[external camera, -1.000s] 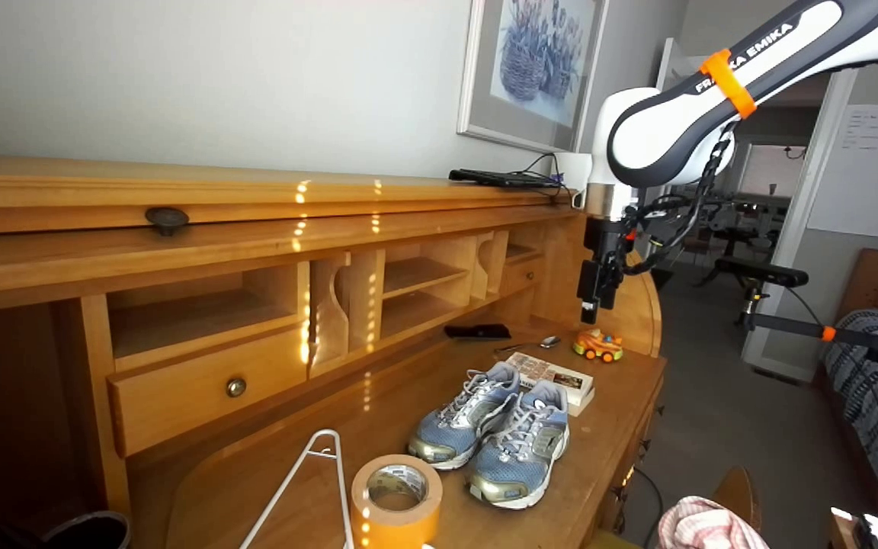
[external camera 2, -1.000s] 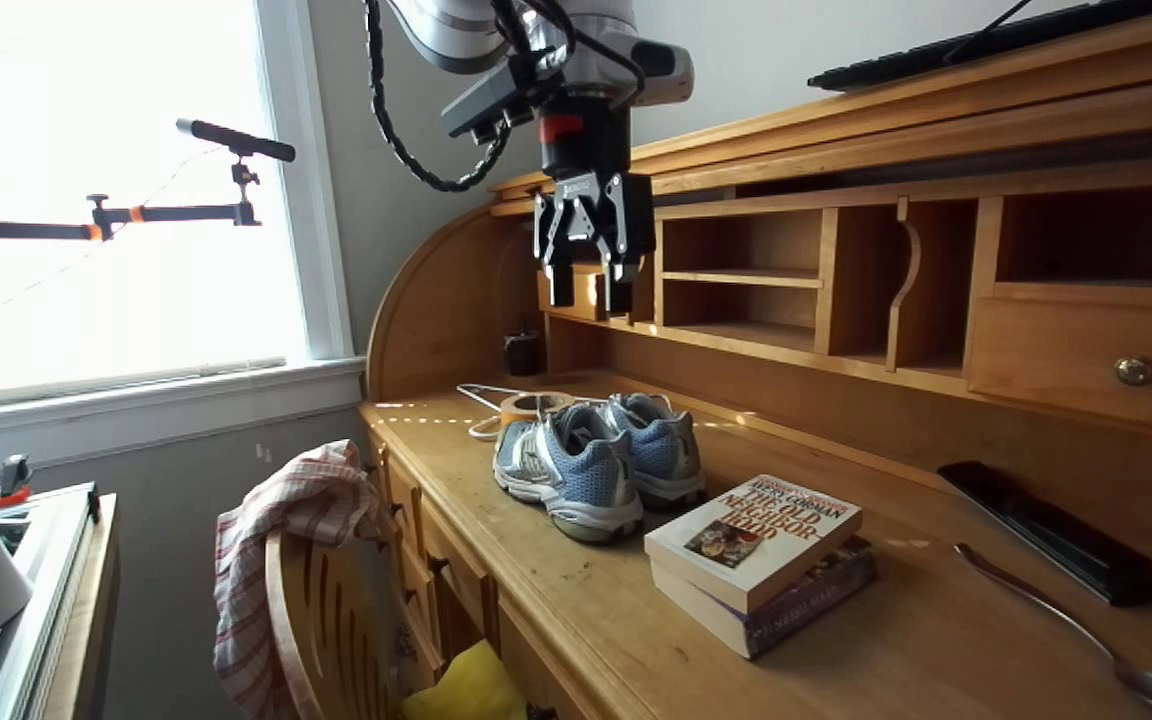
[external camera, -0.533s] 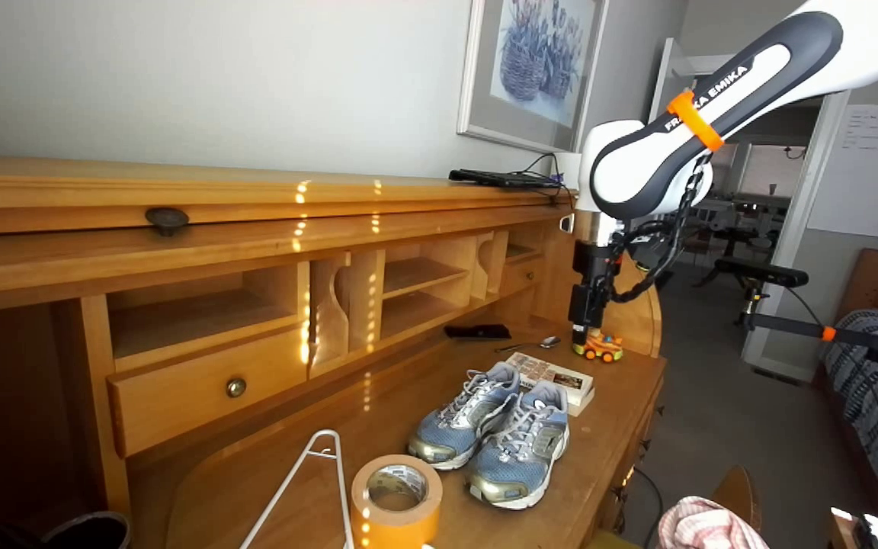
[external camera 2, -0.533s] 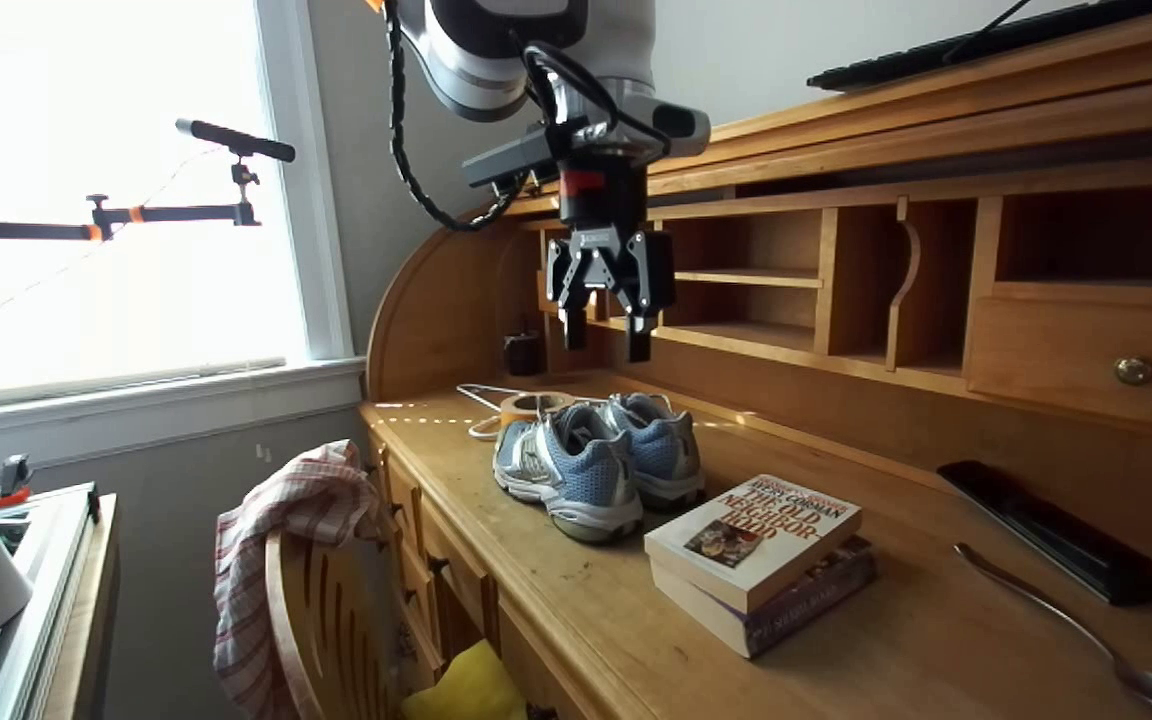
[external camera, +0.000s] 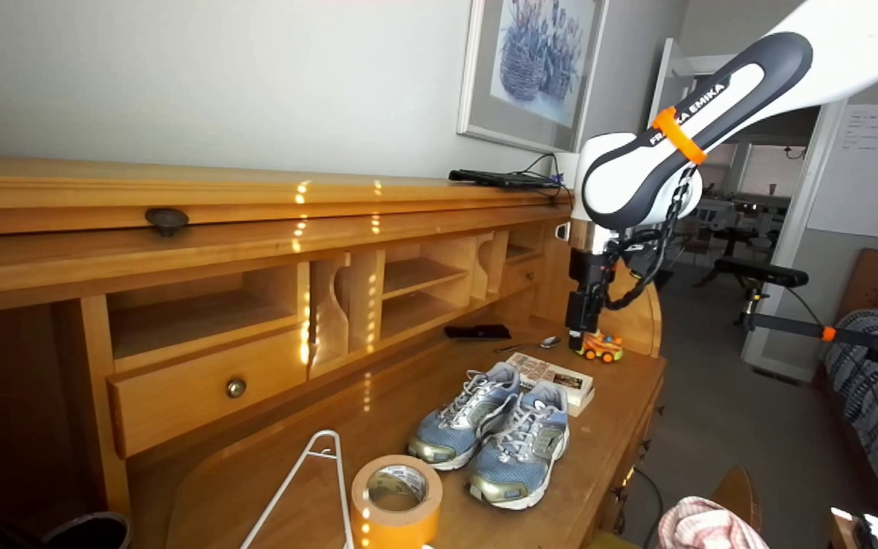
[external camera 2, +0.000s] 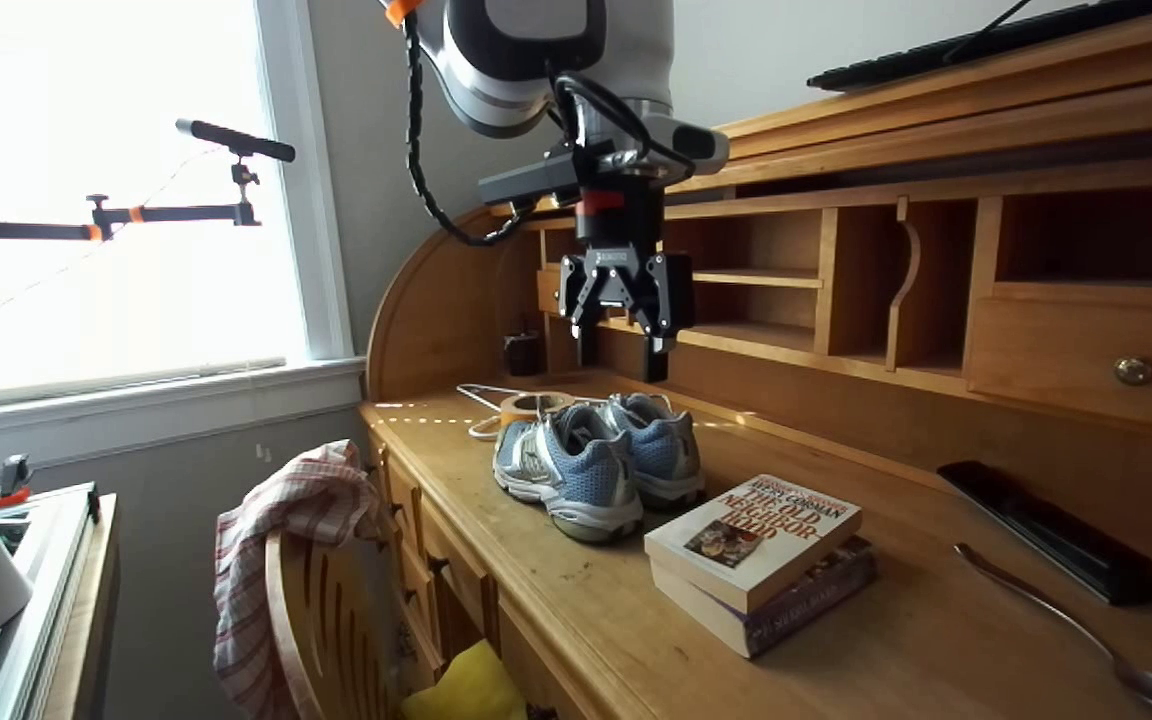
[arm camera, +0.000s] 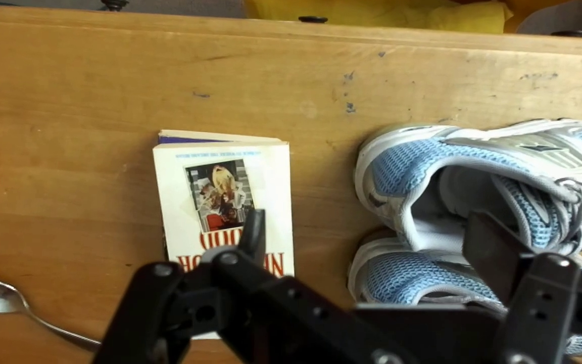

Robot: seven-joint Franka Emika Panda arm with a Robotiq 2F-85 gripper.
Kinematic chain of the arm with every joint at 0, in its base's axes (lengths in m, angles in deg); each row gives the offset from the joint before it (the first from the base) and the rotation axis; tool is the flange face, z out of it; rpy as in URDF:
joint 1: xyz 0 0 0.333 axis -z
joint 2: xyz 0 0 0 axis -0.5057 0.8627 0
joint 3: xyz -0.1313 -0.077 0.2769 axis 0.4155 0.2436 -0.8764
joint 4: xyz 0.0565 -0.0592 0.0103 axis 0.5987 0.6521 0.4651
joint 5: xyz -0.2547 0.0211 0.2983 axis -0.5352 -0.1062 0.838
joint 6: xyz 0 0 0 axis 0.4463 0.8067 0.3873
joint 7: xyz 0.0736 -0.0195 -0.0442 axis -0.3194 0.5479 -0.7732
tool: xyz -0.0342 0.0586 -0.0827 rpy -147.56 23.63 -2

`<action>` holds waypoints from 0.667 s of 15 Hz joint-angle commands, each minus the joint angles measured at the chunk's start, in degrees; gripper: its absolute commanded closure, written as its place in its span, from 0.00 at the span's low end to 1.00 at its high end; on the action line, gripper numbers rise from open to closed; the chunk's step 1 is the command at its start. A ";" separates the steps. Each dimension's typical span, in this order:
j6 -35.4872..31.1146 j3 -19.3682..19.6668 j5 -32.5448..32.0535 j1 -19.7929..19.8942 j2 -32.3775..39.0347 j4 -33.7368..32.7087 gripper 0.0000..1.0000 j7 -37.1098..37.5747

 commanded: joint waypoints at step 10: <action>-4.16 0.53 -3.44 2.99 10.06 -7.38 0.00 2.72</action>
